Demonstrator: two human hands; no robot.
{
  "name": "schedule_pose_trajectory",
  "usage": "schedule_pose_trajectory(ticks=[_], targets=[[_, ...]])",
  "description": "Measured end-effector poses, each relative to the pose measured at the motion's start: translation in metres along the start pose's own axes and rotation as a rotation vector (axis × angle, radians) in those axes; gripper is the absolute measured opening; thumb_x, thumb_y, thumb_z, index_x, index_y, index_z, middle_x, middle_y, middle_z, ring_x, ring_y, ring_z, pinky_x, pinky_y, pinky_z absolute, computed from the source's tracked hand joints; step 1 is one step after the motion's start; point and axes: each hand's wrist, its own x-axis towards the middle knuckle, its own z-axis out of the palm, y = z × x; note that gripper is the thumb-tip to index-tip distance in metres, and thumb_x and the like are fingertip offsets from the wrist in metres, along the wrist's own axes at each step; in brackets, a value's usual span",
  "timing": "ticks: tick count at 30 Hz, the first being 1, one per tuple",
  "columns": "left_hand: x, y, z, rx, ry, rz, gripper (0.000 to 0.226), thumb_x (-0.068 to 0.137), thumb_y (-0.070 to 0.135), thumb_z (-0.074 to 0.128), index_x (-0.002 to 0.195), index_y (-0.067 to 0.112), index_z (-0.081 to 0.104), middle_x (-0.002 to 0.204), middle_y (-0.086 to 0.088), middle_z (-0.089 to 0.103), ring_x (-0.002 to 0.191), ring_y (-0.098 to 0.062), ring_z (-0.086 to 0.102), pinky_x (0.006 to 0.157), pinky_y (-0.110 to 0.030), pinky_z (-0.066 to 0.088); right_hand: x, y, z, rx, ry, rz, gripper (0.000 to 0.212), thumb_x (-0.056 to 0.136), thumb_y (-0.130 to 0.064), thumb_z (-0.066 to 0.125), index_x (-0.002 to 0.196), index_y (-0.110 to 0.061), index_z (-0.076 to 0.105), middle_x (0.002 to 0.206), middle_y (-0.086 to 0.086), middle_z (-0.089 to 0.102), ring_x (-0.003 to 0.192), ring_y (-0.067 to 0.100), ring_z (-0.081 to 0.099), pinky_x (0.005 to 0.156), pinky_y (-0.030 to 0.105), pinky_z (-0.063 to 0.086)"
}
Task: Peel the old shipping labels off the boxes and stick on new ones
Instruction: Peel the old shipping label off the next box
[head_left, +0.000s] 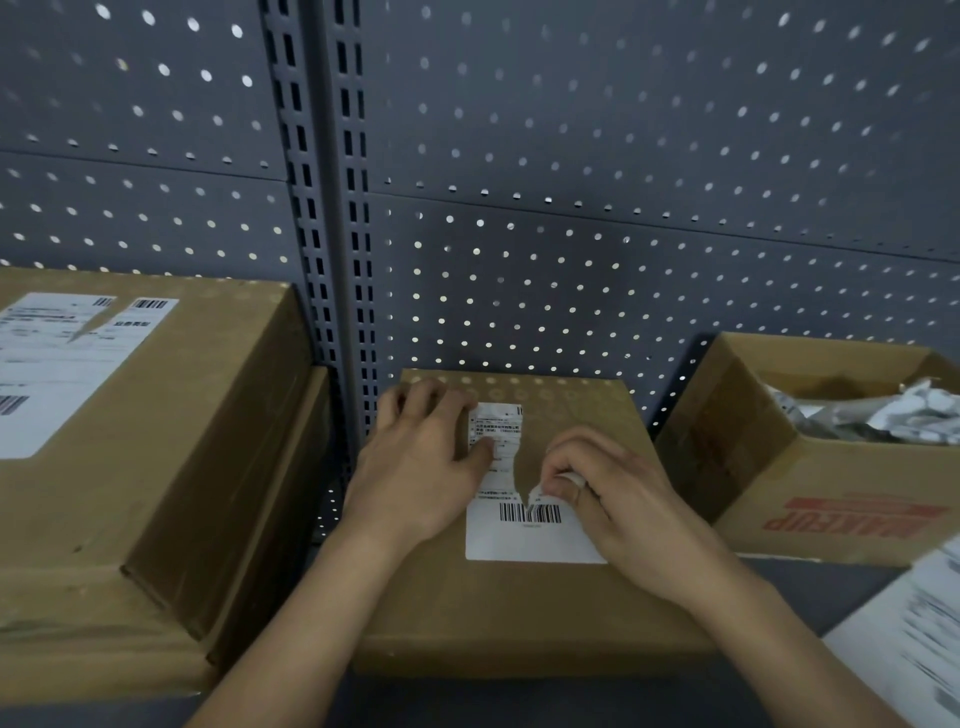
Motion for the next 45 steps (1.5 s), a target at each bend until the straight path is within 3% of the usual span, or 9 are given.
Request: schedule_pose_trajectory(ticks=[8,13,19,25,29,35,40,43,45], targets=[[0.000,0.000,-0.001,-0.002,0.005,0.005,0.047,0.092,0.050,0.051,0.136,0.035,0.043,0.149,0.011,0.030,0.137,-0.015,0.012,0.104,-0.039,0.033,-0.005,-0.002,-0.004,0.014,0.009,-0.053,0.030,0.093,-0.003,0.057,0.094,-0.031,0.047,0.100,-0.023,0.047,0.096,-0.003,0.052,0.077,0.021,0.047],[0.000,0.000,-0.001,-0.007,-0.005,-0.003,0.047,0.092,0.050,0.051,0.136,0.036,0.042,0.149,0.012,0.030,0.138,-0.016,0.011,0.104,-0.040,0.033,-0.011,-0.005,-0.008,0.019,0.023,-0.077,0.037,0.092,0.003,0.056,0.094,-0.033,0.044,0.102,-0.025,0.046,0.095,-0.008,0.050,0.076,0.011,0.042],[0.000,0.000,0.000,0.002,-0.010,-0.001,0.047,0.092,0.051,0.050,0.136,0.037,0.042,0.149,0.012,0.029,0.139,-0.016,0.011,0.105,-0.040,0.032,-0.015,-0.003,-0.006,0.033,0.090,-0.117,0.037,0.091,0.004,0.052,0.098,-0.031,0.044,0.106,-0.022,0.045,0.095,-0.002,0.051,0.073,0.017,0.044],[-0.001,0.001,-0.001,0.007,-0.010,0.000,0.047,0.093,0.052,0.049,0.136,0.036,0.041,0.149,0.012,0.030,0.138,-0.015,0.011,0.105,-0.039,0.032,-0.012,-0.002,-0.009,0.120,0.305,-0.174,0.017,0.091,-0.007,0.037,0.094,-0.022,0.045,0.093,-0.013,0.046,0.086,0.003,0.049,0.073,0.016,0.040],[-0.001,0.002,-0.002,0.016,-0.017,-0.005,0.047,0.093,0.052,0.048,0.137,0.036,0.041,0.149,0.012,0.029,0.138,-0.015,0.011,0.105,-0.040,0.032,-0.013,-0.002,-0.005,0.133,0.248,-0.080,0.020,0.096,-0.010,0.041,0.093,-0.029,0.045,0.085,-0.018,0.045,0.078,0.003,0.048,0.069,0.010,0.035],[-0.001,0.003,-0.003,0.019,-0.031,-0.008,0.048,0.093,0.051,0.049,0.138,0.036,0.040,0.149,0.012,0.029,0.137,-0.015,0.012,0.104,-0.041,0.033,-0.011,-0.010,-0.009,0.231,0.179,0.117,0.015,0.096,-0.053,0.036,0.091,-0.040,0.041,0.075,-0.013,0.052,0.066,0.007,0.054,0.059,0.016,0.038],[0.002,0.002,-0.005,0.027,-0.064,0.001,0.050,0.092,0.051,0.050,0.138,0.034,0.041,0.147,0.010,0.032,0.136,-0.018,0.015,0.105,-0.041,0.033,-0.009,-0.015,-0.010,0.161,0.060,0.249,0.056,0.063,-0.067,0.071,0.100,-0.045,0.034,0.091,-0.016,0.054,0.074,-0.002,0.057,0.059,0.020,0.048],[0.003,0.000,-0.008,0.039,-0.104,0.039,0.054,0.093,0.051,0.049,0.143,0.032,0.038,0.151,0.006,0.032,0.141,-0.021,0.016,0.114,-0.041,0.026,-0.008,-0.012,-0.010,0.162,0.080,0.185,0.064,0.082,-0.046,0.068,0.128,-0.060,0.027,0.086,-0.020,0.057,0.079,-0.004,0.058,0.072,0.011,0.047],[0.001,-0.002,-0.012,0.072,-0.116,0.076,0.057,0.094,0.050,0.047,0.146,0.029,0.034,0.154,0.004,0.030,0.144,-0.021,0.017,0.118,-0.042,0.019,-0.009,-0.008,-0.012,0.097,0.135,0.081,0.059,0.092,-0.039,0.056,0.144,-0.048,0.029,0.076,-0.024,0.055,0.073,-0.005,0.057,0.071,0.009,0.043]])
